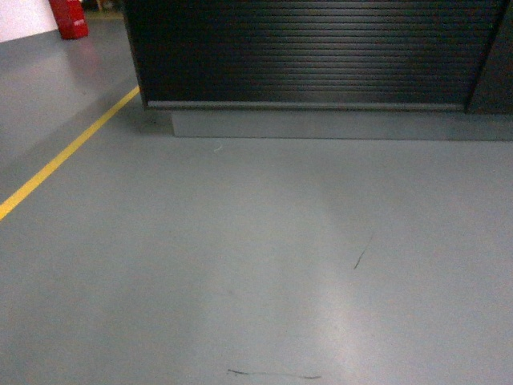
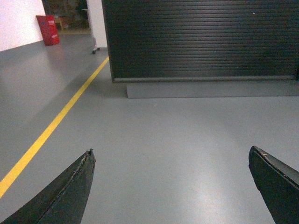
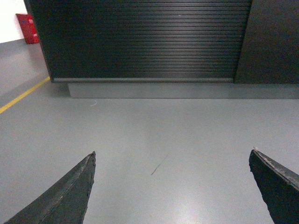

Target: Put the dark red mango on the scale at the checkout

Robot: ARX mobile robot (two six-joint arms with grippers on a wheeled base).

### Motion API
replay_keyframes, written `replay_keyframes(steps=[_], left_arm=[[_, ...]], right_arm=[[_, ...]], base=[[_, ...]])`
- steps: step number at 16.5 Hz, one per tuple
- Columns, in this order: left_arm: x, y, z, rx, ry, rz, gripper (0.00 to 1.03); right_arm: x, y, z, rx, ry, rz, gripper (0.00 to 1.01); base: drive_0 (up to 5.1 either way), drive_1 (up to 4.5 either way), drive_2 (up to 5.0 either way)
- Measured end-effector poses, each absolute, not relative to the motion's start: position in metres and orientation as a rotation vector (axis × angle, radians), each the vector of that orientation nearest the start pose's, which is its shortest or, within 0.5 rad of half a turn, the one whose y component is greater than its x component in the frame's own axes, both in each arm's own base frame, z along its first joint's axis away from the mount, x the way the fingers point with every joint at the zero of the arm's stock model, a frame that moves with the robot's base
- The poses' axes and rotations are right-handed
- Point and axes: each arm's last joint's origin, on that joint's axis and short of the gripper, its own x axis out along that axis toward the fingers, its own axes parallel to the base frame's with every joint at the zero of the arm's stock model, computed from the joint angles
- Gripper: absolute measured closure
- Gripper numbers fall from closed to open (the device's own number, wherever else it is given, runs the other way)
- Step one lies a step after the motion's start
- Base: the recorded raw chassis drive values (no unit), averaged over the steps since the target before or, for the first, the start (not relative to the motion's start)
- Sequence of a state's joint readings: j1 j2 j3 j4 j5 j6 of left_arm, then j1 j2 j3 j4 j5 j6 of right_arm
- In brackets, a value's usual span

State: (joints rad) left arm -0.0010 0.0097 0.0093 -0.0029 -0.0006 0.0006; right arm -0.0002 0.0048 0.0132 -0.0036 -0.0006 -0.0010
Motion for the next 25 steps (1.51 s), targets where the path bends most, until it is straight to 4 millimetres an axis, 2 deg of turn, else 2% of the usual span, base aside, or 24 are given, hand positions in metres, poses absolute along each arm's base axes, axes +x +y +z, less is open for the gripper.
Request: replay_keyframes(steps=[25], left_arm=[[0.0978,-0.0001,0.1656,0.000,0.004,0.000,0.05]], right_arm=[[0.0972,0.0000,0.1673,-0.001,-0.005,0.000,0.03]], base=[[0.0,4.29,-4.4]])
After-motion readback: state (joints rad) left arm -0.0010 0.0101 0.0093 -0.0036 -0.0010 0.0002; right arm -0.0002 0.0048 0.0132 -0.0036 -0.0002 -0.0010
